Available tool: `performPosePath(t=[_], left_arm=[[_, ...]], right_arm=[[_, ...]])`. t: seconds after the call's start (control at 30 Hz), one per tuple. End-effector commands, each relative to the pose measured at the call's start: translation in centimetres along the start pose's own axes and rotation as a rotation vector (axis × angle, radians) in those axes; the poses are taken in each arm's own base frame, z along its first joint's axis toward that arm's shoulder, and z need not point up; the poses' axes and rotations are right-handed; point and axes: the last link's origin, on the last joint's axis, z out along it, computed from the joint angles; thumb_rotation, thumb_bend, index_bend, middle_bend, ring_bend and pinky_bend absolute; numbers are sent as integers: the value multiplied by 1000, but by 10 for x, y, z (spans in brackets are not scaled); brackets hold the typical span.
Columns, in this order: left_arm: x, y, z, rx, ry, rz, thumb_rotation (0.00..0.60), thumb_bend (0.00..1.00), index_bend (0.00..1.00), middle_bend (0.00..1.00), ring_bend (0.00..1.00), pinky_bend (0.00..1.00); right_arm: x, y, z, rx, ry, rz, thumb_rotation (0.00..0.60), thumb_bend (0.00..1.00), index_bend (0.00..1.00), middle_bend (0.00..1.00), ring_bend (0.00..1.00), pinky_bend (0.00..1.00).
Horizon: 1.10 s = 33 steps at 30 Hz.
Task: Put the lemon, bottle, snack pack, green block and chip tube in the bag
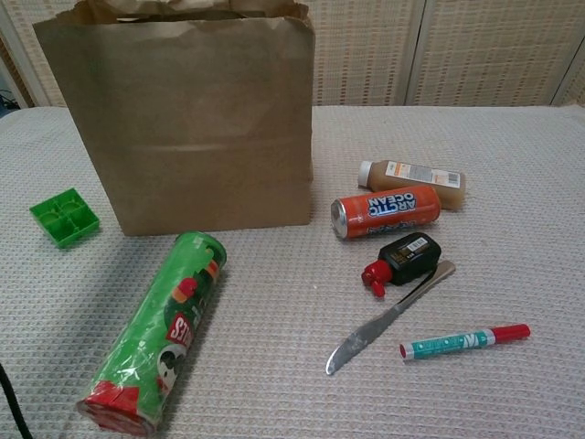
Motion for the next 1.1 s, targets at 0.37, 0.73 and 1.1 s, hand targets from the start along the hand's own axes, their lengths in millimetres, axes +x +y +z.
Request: performPosePath(t=[0.37,0.73,1.1], left_arm=[[84,-106,-110,128,-20,220,600,563,547,522,484,561],[61,-174,-170,12,-483,786,600,374,62,9,11,113],[25,-189,-151,-39,-650,922,600,351,4,0,0,85]], right_arm=[[-1,-1,0,-2,1,-14,600,31,0,0,0,0],[0,-8,0,82,89,35,600,31,0,0,0,0],[-2,-5,-1,62,48,11,600,27,0,0,0,0]])
